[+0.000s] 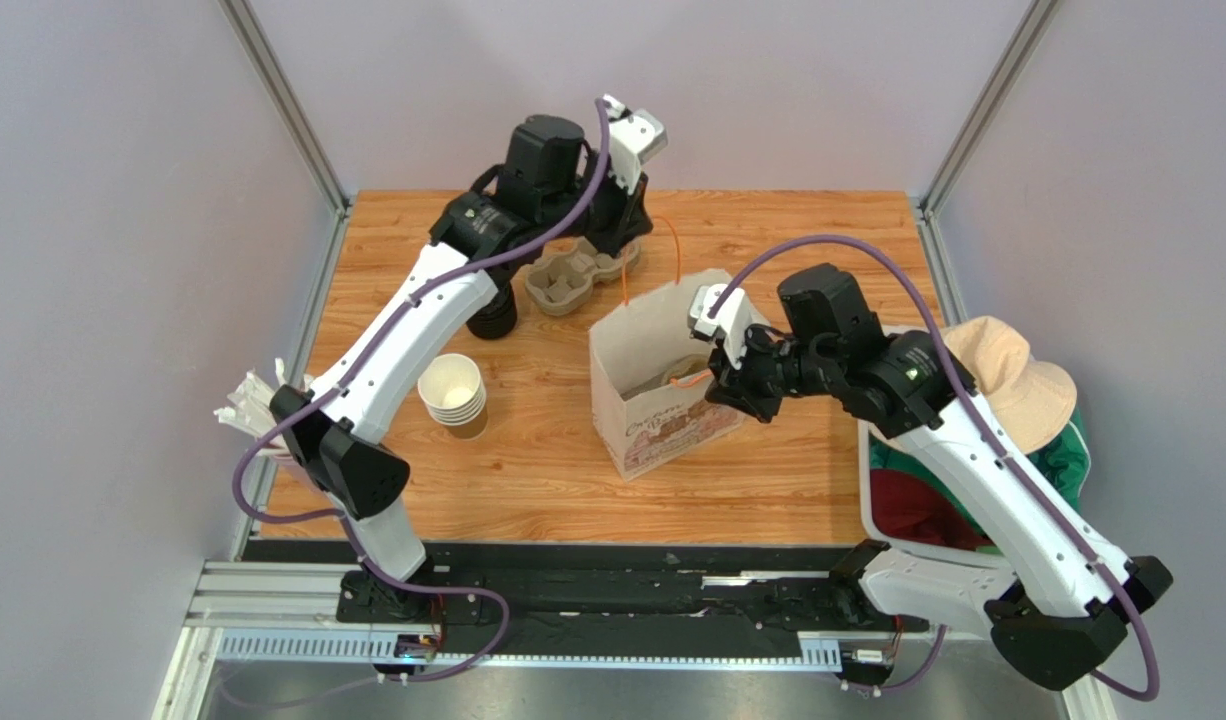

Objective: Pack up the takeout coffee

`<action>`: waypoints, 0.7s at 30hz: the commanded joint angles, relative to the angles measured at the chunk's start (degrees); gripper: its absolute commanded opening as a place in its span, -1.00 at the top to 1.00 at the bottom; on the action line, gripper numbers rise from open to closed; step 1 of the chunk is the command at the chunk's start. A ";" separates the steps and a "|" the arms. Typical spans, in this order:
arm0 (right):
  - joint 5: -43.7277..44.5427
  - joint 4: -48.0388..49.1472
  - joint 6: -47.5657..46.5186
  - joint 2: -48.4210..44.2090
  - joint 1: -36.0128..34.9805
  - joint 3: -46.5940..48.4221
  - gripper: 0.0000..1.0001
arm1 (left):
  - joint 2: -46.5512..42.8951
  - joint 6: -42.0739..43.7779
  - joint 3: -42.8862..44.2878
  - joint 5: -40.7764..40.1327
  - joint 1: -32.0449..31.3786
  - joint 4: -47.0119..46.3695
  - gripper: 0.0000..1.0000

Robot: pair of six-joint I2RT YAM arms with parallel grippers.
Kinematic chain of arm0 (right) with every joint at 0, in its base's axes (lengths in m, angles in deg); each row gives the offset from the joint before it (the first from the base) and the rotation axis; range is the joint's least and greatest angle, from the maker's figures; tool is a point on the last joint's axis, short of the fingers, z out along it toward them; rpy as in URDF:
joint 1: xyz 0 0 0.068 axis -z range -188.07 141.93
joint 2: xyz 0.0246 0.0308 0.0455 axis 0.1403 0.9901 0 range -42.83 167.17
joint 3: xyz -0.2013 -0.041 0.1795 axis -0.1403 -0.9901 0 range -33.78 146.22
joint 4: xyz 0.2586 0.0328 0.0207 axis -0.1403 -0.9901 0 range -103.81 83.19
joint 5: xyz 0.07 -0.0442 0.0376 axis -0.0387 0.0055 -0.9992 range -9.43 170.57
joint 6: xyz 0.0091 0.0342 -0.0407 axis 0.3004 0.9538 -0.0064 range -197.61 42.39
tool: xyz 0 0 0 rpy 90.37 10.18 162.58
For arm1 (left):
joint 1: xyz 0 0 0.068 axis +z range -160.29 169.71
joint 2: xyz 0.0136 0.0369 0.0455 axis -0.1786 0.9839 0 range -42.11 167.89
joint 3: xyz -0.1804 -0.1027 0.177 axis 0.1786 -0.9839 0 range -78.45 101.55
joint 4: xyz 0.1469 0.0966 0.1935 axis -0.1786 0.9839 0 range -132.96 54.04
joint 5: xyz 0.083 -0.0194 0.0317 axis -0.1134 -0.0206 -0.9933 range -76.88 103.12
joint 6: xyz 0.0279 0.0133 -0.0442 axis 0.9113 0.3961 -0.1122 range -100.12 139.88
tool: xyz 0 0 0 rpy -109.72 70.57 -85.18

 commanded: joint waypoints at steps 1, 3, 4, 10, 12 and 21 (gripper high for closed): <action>-2.17 -1.11 -1.98 -2.92 -0.01 4.30 1.00 | -1.27 4.44 11.28 0.64 -0.16 -0.45 1.00; -3.22 -2.26 -2.94 -3.45 -0.10 3.78 1.00 | -0.66 4.61 14.53 2.83 -0.16 -0.19 1.00; -3.57 -2.61 -3.38 -3.98 -0.10 2.30 1.00 | -0.39 4.44 15.16 3.89 -0.16 -0.10 1.00; -2.44 -3.93 -7.16 -5.74 -0.98 -8.86 1.00 | -1.53 3.82 9.64 11.18 -0.51 0.60 1.00; -2.26 -3.49 -7.69 -6.00 -1.24 -14.22 1.00 | -1.97 4.44 6.13 12.94 -0.60 0.96 1.00; 1.95 -2.78 -10.33 -5.83 -5.11 -20.65 1.00 | -4.43 9.01 1.54 15.67 -3.94 5.69 1.00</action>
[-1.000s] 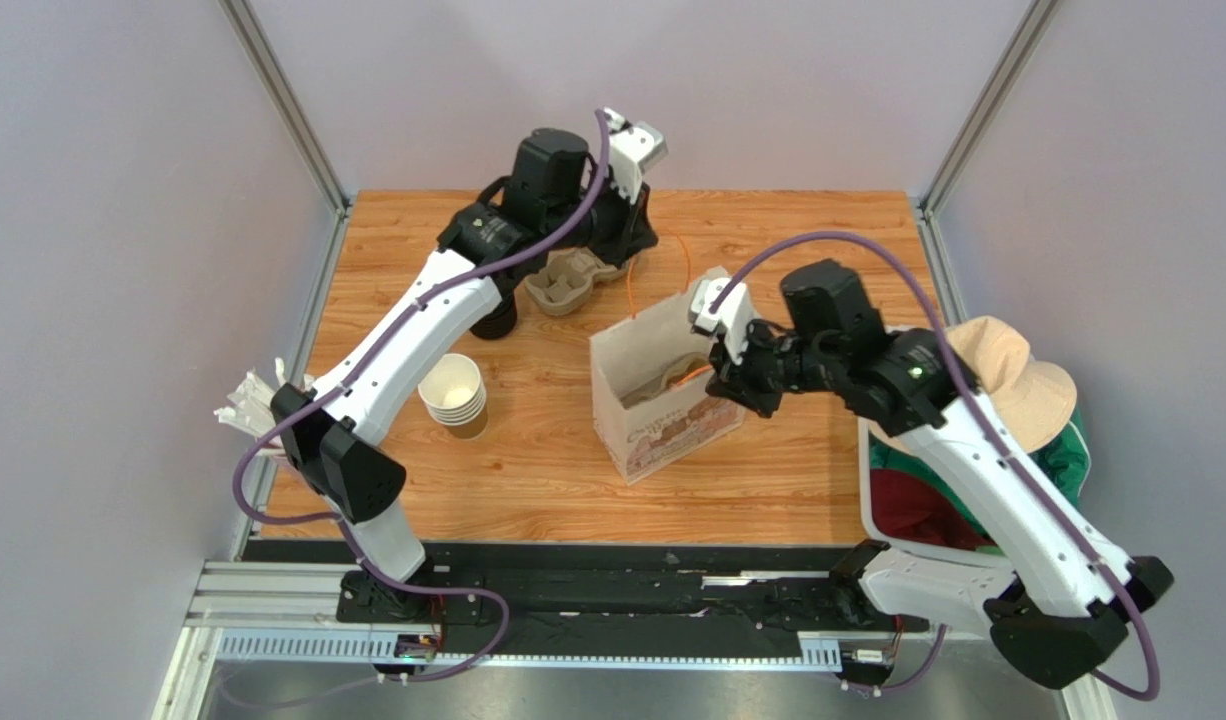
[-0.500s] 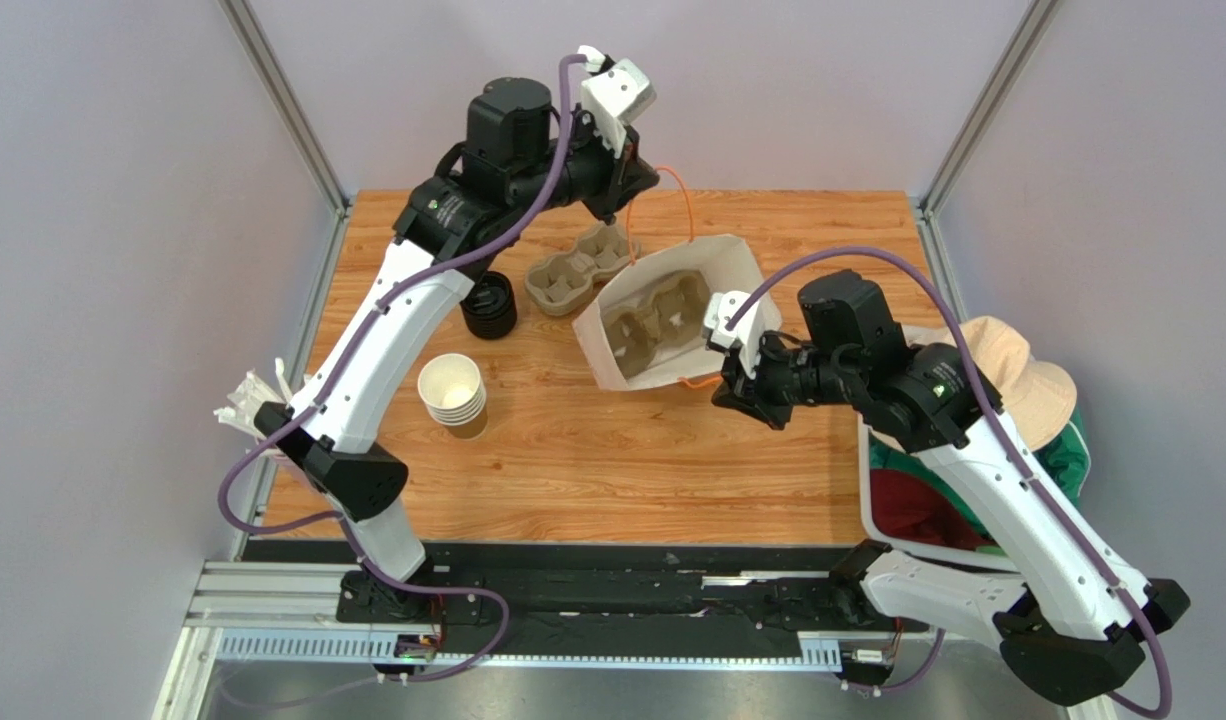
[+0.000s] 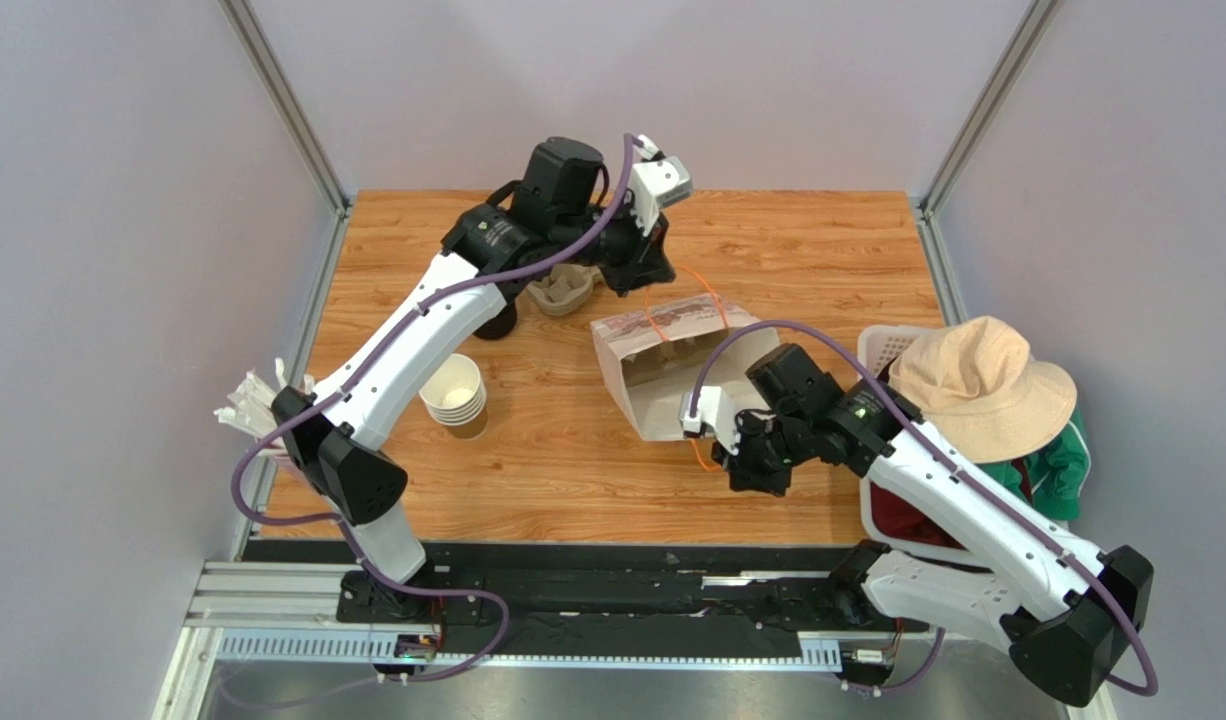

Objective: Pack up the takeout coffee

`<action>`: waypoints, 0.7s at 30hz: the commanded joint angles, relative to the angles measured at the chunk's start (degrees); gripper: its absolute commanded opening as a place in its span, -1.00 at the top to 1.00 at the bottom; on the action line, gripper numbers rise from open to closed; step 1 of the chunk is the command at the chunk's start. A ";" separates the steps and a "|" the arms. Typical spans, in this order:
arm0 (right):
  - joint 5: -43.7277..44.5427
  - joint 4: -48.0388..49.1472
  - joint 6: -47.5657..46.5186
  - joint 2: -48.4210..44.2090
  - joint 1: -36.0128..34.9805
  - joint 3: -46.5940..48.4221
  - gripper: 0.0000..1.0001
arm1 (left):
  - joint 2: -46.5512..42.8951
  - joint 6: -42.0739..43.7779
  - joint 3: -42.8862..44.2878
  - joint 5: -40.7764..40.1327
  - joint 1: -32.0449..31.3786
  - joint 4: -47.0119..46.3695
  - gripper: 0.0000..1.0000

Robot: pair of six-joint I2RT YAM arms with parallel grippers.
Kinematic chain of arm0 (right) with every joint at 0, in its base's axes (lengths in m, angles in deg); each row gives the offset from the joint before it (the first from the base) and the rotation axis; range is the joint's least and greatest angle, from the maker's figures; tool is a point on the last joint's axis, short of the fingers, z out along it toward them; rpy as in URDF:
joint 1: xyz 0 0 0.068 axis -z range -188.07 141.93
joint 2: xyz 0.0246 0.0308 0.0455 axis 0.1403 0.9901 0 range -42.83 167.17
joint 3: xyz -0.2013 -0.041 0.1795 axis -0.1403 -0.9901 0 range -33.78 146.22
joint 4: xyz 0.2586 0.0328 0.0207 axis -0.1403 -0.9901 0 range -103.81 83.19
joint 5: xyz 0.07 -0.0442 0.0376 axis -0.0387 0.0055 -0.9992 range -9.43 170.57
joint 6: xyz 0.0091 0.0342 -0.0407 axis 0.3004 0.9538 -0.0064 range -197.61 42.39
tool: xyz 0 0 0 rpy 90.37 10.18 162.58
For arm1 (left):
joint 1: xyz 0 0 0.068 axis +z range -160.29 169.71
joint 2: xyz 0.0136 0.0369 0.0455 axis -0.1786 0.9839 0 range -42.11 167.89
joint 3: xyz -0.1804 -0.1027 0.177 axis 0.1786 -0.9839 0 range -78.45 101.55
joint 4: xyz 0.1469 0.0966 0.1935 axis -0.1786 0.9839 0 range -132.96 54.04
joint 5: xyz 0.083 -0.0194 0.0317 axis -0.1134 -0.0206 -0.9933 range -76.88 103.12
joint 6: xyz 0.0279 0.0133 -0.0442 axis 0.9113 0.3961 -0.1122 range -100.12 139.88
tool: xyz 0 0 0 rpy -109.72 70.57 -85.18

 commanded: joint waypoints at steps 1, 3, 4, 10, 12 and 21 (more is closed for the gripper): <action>4.18 1.02 -3.47 -0.67 -3.23 0.26 1.00 | -3.34 4.22 1.85 3.41 -1.95 1.88 1.00; 6.13 1.37 -4.43 -0.75 -3.50 -0.88 1.00 | -3.60 4.57 2.55 3.59 -2.48 2.93 1.00; 6.56 1.98 -4.52 -0.84 -3.50 -1.23 1.00 | -3.51 4.58 2.64 3.59 -2.57 3.28 1.00; 7.80 2.51 -4.70 -1.46 -3.85 -1.59 1.00 | -3.86 4.66 2.20 4.64 -3.27 4.16 1.00; 8.33 2.34 -5.14 -1.90 -3.94 -1.76 1.00 | -3.95 4.75 2.03 4.29 -3.53 4.52 1.00; 10.52 2.25 -5.49 -2.86 -3.94 -2.38 1.00 | -4.04 4.75 1.24 2.02 -3.97 4.61 1.00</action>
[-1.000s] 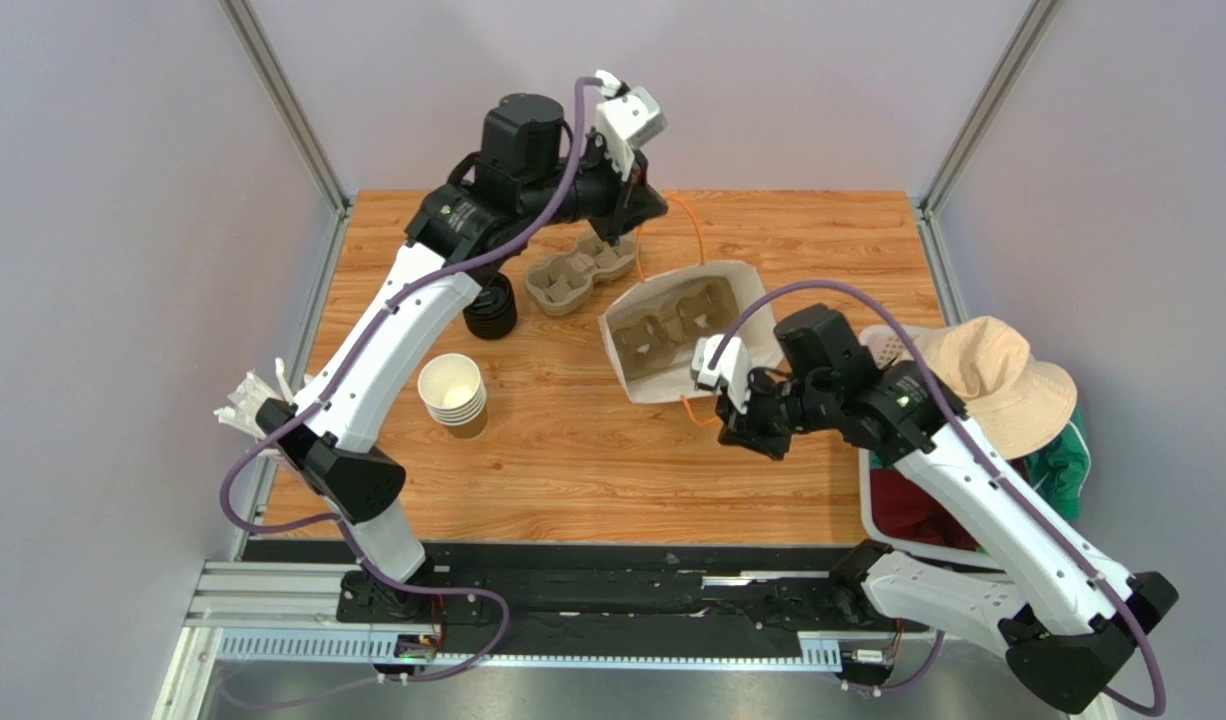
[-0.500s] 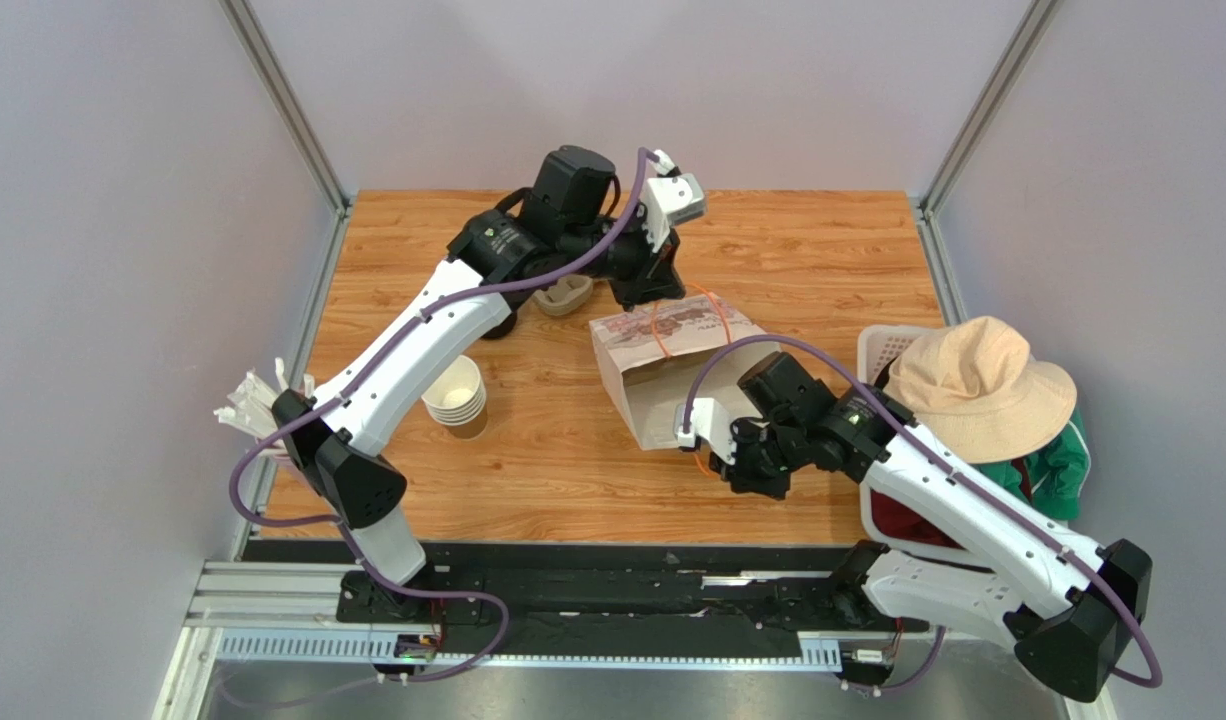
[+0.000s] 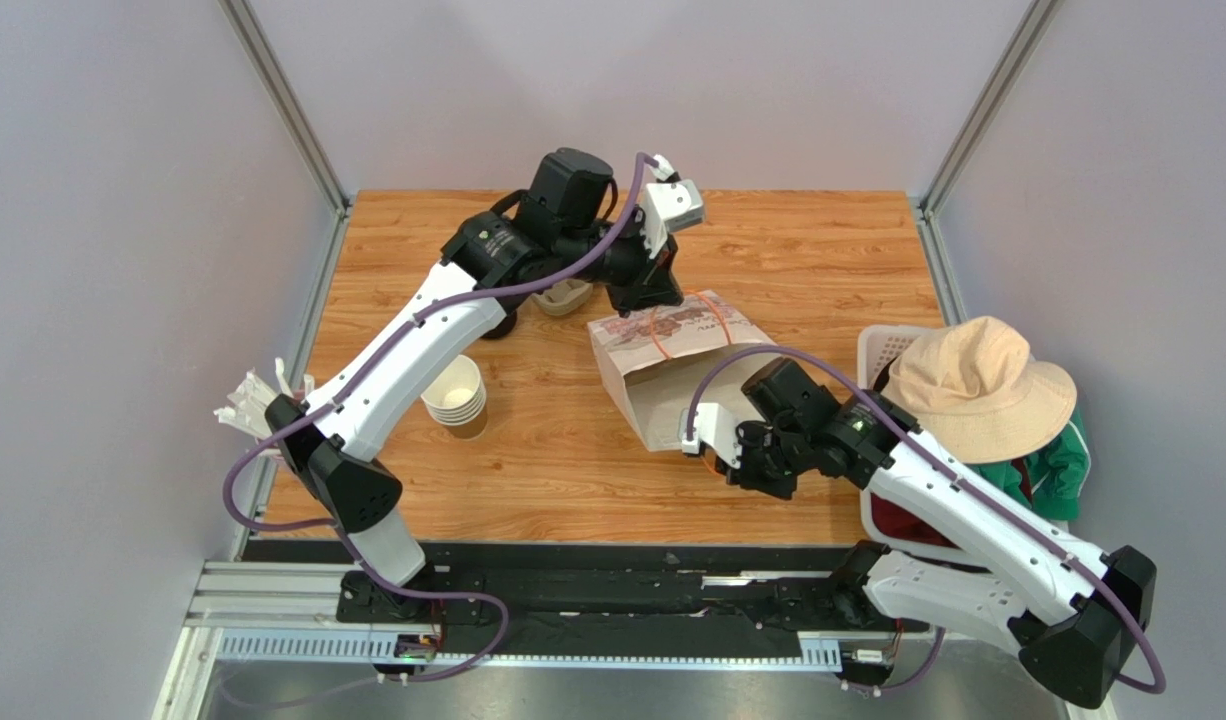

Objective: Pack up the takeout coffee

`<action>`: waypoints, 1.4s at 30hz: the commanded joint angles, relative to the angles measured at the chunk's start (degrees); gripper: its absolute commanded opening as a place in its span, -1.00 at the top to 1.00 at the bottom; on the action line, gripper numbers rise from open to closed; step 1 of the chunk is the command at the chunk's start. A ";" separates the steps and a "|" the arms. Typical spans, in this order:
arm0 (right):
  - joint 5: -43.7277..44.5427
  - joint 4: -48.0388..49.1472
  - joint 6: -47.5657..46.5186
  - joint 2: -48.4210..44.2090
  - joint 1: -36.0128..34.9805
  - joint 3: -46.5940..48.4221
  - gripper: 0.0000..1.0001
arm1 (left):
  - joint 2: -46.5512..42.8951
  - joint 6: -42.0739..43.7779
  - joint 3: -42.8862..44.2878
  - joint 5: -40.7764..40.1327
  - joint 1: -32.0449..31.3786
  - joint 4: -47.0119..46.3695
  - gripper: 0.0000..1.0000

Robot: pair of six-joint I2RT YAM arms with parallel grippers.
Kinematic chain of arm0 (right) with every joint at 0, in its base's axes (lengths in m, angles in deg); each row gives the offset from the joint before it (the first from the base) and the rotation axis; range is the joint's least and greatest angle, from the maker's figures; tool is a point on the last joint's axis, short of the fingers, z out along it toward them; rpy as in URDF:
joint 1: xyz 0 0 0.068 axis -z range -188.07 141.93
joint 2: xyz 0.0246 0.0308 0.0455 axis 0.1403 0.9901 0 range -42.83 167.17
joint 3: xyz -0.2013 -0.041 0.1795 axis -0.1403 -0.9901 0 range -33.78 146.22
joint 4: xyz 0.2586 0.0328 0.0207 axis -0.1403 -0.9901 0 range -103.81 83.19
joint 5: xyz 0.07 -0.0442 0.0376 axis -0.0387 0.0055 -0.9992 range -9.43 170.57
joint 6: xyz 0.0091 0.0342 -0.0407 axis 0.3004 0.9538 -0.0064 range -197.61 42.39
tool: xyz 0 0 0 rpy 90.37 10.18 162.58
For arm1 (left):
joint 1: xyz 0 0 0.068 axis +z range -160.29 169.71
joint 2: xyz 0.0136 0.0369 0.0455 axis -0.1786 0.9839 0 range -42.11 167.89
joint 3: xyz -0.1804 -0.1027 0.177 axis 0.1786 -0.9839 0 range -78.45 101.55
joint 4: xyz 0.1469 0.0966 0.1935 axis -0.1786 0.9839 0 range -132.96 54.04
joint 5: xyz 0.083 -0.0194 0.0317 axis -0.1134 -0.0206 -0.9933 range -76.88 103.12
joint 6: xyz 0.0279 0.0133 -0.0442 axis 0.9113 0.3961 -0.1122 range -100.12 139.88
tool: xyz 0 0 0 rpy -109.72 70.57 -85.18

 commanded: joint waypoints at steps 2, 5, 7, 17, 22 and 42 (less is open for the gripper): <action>2.33 1.92 -1.05 -1.42 -0.38 1.16 1.00 | -2.36 0.47 1.61 -3.19 -0.48 -0.90 1.00; 4.69 3.59 0.78 -2.21 -0.38 5.03 1.00 | -1.39 0.11 3.45 -5.92 -0.39 -2.13 1.00; 5.66 4.20 1.67 -2.04 -0.47 8.89 1.00 | -0.25 0.20 5.20 -7.16 -0.39 -2.75 1.00; 13.38 8.95 5.01 0.15 -0.38 16.98 1.00 | 4.93 -0.94 9.78 -14.97 0.40 -9.51 1.00; 20.95 13.52 6.68 2.27 -0.38 20.50 1.00 | 7.75 -2.08 12.59 -18.93 1.19 -12.06 1.00; 25.71 15.54 6.60 3.50 0.85 20.43 1.00 | 3.71 -6.22 4.88 -26.77 1.37 -11.10 1.00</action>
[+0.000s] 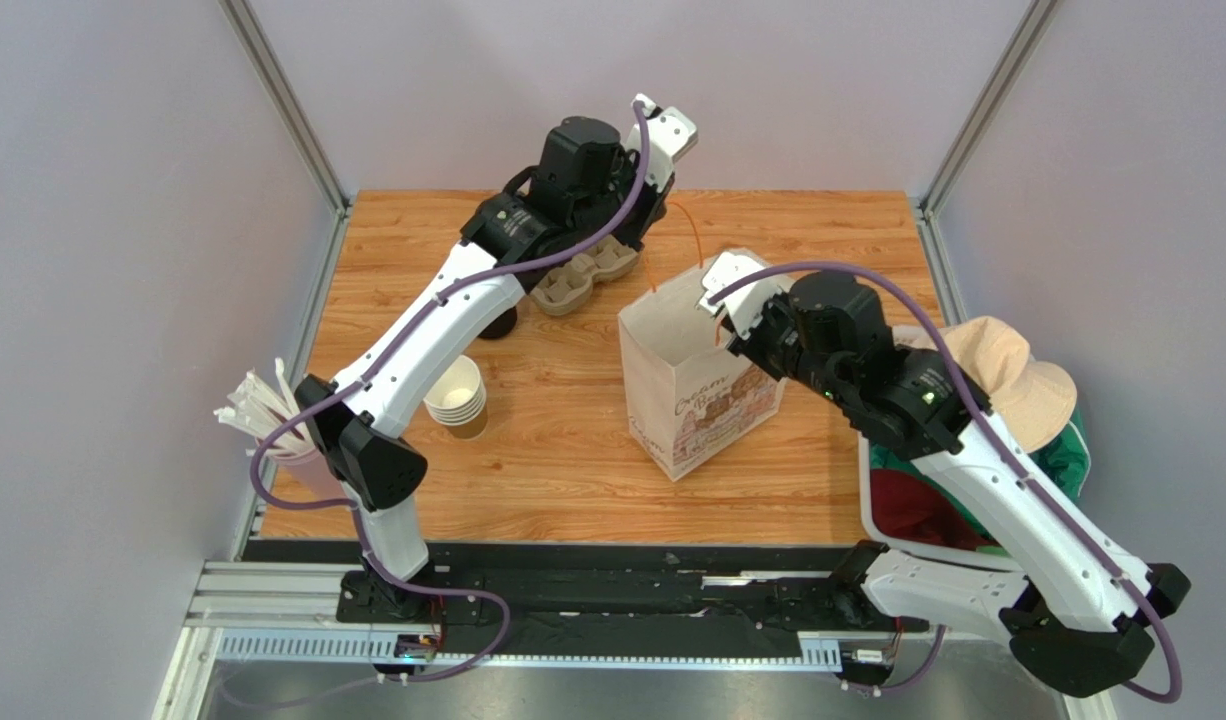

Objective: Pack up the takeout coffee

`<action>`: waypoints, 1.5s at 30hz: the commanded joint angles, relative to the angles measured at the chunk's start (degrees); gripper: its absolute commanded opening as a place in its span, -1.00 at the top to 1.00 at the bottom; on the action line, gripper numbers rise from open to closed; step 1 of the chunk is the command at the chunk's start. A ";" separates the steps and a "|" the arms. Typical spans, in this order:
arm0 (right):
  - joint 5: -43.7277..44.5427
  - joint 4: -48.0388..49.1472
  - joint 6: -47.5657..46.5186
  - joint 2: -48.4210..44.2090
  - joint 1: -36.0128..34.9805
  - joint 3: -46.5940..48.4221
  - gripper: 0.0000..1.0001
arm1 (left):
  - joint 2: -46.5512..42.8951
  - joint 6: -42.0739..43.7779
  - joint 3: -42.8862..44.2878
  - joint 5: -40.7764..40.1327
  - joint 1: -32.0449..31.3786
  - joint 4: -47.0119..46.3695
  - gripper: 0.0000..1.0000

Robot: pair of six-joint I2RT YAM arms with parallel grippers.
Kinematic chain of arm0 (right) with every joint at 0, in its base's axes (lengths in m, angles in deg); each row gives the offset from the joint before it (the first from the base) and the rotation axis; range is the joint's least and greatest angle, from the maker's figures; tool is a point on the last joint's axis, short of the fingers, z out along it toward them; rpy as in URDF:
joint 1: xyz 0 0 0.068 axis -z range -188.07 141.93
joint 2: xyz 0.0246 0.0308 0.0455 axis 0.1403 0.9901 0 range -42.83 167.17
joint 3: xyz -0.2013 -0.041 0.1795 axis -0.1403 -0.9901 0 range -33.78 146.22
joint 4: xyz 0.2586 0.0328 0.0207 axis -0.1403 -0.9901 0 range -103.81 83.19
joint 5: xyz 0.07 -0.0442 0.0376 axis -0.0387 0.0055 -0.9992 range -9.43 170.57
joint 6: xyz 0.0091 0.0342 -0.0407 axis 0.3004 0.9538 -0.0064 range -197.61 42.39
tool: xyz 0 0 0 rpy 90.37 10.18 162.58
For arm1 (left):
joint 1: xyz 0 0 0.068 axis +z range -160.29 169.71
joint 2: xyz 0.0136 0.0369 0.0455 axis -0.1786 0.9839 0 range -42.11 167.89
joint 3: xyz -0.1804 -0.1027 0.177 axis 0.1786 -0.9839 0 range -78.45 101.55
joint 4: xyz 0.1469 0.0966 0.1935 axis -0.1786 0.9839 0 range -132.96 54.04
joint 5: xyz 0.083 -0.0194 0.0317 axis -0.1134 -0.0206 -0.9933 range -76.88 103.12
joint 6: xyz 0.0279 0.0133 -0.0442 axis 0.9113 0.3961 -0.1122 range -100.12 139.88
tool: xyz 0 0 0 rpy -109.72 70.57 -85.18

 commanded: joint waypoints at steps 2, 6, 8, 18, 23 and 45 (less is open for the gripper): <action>0.38 1.12 -0.38 0.13 0.35 -6.78 1.00 | -3.35 -1.60 -3.36 0.30 0.01 -0.65 1.00; 0.03 2.17 1.20 -1.71 2.45 -1.08 1.00 | -4.14 -2.65 1.11 -2.43 0.97 -0.65 1.00; 0.12 2.17 1.99 -1.72 2.46 1.56 1.00 | -3.79 -3.36 1.65 -1.12 1.24 -0.48 1.00; 2.75 3.67 2.96 -0.75 2.55 5.00 1.00 | -3.26 -3.54 3.61 -0.76 2.12 -0.74 1.00; 1.00 3.75 1.20 -0.48 2.72 -8.87 1.00 | -4.32 -3.89 -12.03 0.47 2.12 -4.08 1.00; -12.96 -9.95 -7.14 -6.90 2.64 -18.54 1.00 | 0.69 4.02 5.71 16.45 1.07 1.80 1.00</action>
